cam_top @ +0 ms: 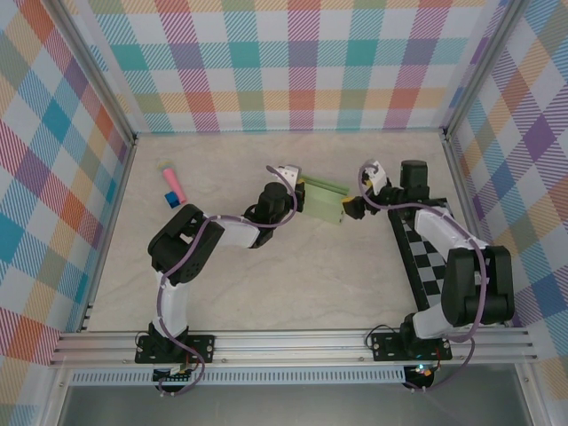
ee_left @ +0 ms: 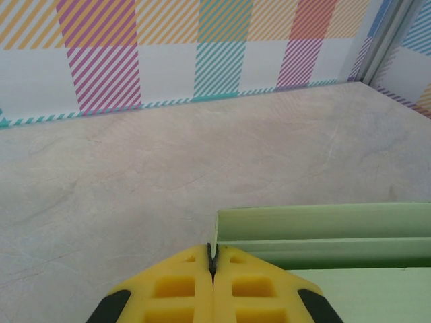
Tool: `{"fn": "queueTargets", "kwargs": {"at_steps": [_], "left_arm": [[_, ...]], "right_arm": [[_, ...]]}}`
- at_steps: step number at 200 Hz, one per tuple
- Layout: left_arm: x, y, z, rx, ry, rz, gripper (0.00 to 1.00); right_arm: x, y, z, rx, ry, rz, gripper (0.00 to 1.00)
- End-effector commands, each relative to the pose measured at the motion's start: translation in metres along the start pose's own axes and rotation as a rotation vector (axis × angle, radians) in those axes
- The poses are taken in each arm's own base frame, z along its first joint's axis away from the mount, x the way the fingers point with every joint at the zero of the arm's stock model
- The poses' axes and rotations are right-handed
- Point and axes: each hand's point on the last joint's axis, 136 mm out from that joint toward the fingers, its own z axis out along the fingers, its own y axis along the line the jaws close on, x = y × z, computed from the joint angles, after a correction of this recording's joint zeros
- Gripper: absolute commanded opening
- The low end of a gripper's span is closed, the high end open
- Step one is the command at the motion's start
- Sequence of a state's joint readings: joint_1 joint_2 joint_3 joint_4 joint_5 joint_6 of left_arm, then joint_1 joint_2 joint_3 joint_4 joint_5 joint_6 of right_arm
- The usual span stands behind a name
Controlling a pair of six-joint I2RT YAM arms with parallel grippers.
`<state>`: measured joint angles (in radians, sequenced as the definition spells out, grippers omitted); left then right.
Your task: Fold the paper box
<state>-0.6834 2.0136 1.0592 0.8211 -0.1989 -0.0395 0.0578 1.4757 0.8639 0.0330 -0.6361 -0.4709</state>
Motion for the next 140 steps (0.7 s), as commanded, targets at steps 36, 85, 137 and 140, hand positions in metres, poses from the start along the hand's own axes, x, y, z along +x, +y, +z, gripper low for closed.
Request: {"fn": "queueTargets", "kwargs": {"at_steps": [36, 85, 137, 140], "left_arm": [[0.012, 0.004, 0.004, 0.002, 0.044, 0.021, 0.0], [0.011, 0.005, 0.004, 0.005, 0.041, 0.019, 0.0], [0.014, 0.008, 0.003, -0.003, 0.045, 0.017, 0.0], [0.014, 0.008, 0.003, -0.004, 0.046, 0.018, 0.0]], "right_arm": [[0.018, -0.011, 0.011, 0.032, -0.073, -0.207, 1.0], [0.022, -0.007, 0.027, 0.012, -0.114, -0.351, 1.0], [0.031, 0.005, 0.052, -0.034, -0.084, -0.412, 1.0], [0.032, 0.005, 0.054, -0.032, -0.081, -0.415, 1.0]]}}
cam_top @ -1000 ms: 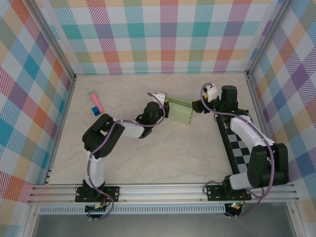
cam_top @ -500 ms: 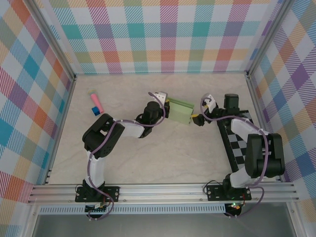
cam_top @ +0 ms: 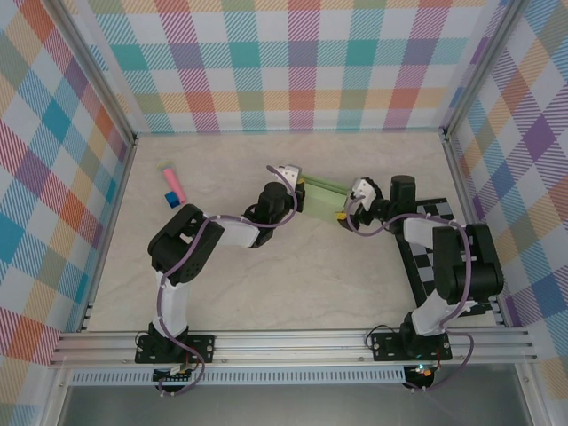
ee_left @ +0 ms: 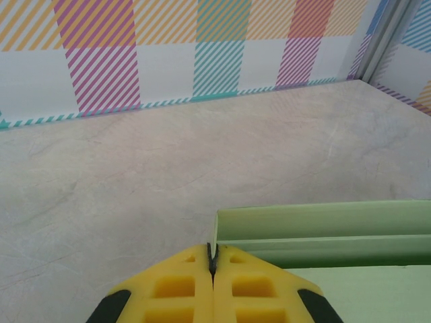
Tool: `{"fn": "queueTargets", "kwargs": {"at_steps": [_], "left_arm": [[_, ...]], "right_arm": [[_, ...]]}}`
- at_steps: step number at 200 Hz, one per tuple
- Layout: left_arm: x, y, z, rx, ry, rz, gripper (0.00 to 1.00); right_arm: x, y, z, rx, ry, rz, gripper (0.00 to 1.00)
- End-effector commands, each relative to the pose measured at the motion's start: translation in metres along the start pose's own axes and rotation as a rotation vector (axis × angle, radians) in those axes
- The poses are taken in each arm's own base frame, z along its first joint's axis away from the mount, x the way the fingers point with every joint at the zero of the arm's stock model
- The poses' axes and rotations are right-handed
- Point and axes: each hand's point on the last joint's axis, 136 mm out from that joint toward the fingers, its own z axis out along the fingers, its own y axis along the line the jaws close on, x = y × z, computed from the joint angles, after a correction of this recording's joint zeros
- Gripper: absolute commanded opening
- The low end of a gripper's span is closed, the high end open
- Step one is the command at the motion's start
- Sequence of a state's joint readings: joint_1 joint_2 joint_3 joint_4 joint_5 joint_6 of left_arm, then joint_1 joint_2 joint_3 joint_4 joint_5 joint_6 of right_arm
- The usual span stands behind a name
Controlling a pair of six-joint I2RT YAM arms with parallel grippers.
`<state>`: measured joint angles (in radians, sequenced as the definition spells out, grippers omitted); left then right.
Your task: Fold the paper box
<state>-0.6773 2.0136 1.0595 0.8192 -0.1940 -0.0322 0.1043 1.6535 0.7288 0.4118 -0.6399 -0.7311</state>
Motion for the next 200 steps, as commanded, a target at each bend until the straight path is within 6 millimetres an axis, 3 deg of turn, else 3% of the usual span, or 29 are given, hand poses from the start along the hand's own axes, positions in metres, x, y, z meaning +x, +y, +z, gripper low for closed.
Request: {"fn": "queueTargets", "kwargs": {"at_steps": [1, 66, 133, 200], "left_arm": [[0.014, 0.005, 0.003, -0.002, 0.044, 0.011, 0.0], [0.013, 0.005, 0.004, -0.002, 0.046, 0.012, 0.0], [0.016, 0.005, 0.004, 0.004, 0.053, 0.012, 0.0], [0.019, 0.004, 0.005, 0.011, 0.063, 0.007, 0.0]], "right_arm": [[-0.008, -0.003, 0.01, -0.009, -0.032, -0.091, 1.0], [-0.003, -0.007, 0.013, 0.017, -0.014, -0.125, 0.93], [-0.025, -0.016, 0.006, 0.049, -0.063, -0.151, 0.91], [-0.024, -0.015, 0.004, 0.044, -0.042, -0.175, 0.75]]}}
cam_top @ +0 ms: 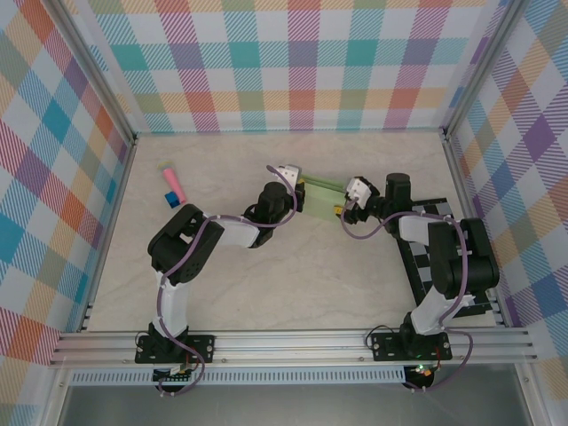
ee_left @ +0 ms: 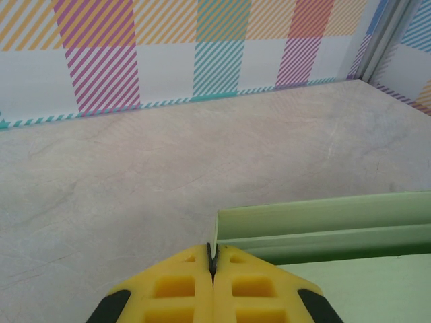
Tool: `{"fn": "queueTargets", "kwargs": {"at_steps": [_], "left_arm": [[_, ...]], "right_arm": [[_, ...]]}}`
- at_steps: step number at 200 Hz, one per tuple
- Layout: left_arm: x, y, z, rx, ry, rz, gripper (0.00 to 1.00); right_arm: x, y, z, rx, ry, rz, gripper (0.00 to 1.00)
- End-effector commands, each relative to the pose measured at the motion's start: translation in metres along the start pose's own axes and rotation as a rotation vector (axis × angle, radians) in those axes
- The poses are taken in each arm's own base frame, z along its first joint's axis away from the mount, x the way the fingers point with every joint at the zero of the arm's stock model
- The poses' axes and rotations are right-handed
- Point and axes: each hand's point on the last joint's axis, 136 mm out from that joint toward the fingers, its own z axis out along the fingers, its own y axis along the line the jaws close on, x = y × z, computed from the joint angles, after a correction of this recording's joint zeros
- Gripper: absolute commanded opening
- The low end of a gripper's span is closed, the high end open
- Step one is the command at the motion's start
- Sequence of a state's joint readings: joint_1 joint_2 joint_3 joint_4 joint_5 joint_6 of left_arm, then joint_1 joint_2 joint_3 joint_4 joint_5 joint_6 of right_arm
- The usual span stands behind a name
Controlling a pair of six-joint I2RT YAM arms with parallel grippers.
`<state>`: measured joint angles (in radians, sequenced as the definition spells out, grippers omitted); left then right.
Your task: Fold the paper box
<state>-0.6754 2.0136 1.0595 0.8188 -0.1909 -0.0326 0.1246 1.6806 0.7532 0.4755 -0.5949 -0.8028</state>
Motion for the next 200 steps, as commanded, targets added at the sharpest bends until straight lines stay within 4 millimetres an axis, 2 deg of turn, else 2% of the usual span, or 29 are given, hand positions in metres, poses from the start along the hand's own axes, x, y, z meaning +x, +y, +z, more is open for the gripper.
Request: {"fn": "queueTargets", "kwargs": {"at_steps": [1, 43, 83, 97, 114, 161, 200], "left_arm": [[0.019, 0.003, 0.005, 0.01, 0.062, 0.007, 0.0], [0.02, 0.003, 0.005, 0.009, 0.066, 0.007, 0.0], [0.019, 0.001, 0.006, 0.023, 0.06, -0.01, 0.0], [0.018, -0.001, 0.004, 0.037, 0.049, -0.03, 0.09], [0.013, -0.003, -0.001, 0.066, 0.027, -0.054, 0.31], [-0.003, -0.006, -0.017, 0.131, -0.007, -0.062, 0.55], [-0.034, -0.014, -0.053, 0.264, -0.077, 0.027, 0.74]], "right_arm": [[-0.016, -0.004, -0.004, -0.002, -0.033, -0.054, 0.74], [-0.011, -0.005, -0.006, 0.021, -0.009, -0.108, 0.6], [-0.008, -0.003, -0.007, 0.029, 0.01, -0.152, 0.57], [-0.005, -0.002, -0.007, 0.027, 0.021, -0.153, 0.57], [-0.003, -0.001, -0.006, 0.031, 0.023, -0.152, 0.57], [0.001, 0.0, -0.004, 0.034, 0.033, -0.152, 0.56], [0.003, 0.001, -0.004, 0.019, 0.043, -0.156, 0.56]]}}
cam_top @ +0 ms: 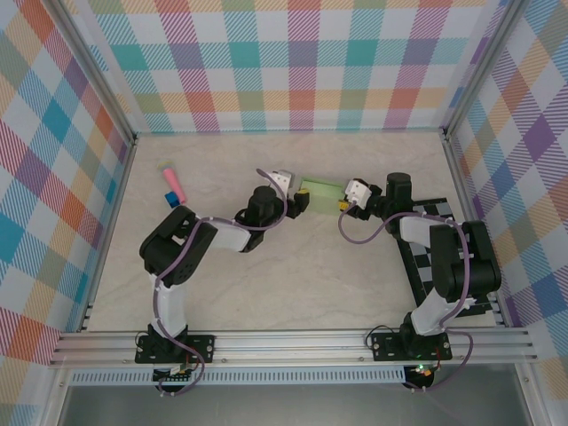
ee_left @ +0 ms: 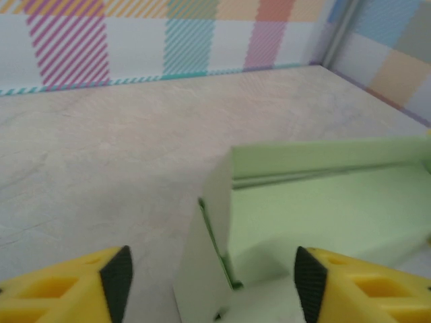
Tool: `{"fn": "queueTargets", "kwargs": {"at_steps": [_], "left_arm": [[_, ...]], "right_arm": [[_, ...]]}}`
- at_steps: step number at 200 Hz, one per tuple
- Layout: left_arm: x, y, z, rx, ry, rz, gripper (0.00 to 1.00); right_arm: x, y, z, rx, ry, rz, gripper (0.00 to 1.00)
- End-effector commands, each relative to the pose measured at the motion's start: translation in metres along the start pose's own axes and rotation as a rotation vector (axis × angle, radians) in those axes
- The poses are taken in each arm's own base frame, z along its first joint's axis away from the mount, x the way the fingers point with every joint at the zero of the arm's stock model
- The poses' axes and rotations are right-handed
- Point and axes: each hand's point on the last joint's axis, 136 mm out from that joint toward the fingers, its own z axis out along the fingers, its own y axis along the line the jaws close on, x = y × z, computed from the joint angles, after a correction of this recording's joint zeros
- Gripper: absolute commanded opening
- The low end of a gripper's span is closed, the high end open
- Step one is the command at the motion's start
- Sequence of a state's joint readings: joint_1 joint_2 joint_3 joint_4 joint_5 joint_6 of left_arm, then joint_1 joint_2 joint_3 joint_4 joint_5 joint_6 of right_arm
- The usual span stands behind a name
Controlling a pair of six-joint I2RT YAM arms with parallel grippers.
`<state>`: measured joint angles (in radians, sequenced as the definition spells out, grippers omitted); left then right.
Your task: Fold the paper box
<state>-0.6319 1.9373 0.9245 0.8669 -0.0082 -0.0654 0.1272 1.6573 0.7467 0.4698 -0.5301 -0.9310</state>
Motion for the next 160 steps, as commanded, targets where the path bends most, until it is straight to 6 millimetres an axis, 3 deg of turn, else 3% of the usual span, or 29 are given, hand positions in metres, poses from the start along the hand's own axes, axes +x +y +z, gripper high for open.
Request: {"fn": "queueTargets", "kwargs": {"at_steps": [1, 15, 27, 39, 47, 62, 82, 136, 160], "left_arm": [[-0.046, -0.018, -0.028, 0.133, -0.106, 0.083, 0.74], [-0.055, -0.033, -0.046, 0.249, -0.102, 0.199, 0.89], [-0.052, -0.054, -0.064, 0.402, -0.036, 0.352, 0.92], [-0.046, -0.06, -0.078, 0.507, 0.042, 0.492, 0.92], [-0.05, -0.052, -0.084, 0.544, 0.053, 0.529, 0.91], [-0.073, -0.018, -0.086, 0.559, 0.031, 0.441, 0.91], [-0.09, 0.022, -0.071, 0.465, 0.114, 0.32, 0.89], [-0.07, 0.048, -0.053, 0.362, 0.203, 0.408, 0.88], [-0.075, 0.051, -0.042, 0.353, 0.193, 0.371, 0.87]], "right_arm": [[-0.001, 0.009, -0.001, -0.029, -0.001, -0.021, 0.56], [-0.001, 0.01, -0.001, -0.038, -0.002, -0.025, 0.56], [-0.004, 0.012, -0.001, -0.057, -0.012, -0.028, 0.56], [-0.007, 0.017, -0.002, -0.088, -0.022, -0.024, 0.56], [-0.011, 0.018, -0.003, -0.105, -0.036, -0.025, 0.56], [-0.016, 0.019, -0.004, -0.122, -0.056, -0.025, 0.56], [-0.018, 0.023, -0.005, -0.145, -0.057, -0.031, 0.56], [-0.027, 0.036, -0.002, -0.194, -0.065, -0.059, 0.56], [-0.03, 0.043, 0.004, -0.209, -0.062, -0.089, 0.56]]}}
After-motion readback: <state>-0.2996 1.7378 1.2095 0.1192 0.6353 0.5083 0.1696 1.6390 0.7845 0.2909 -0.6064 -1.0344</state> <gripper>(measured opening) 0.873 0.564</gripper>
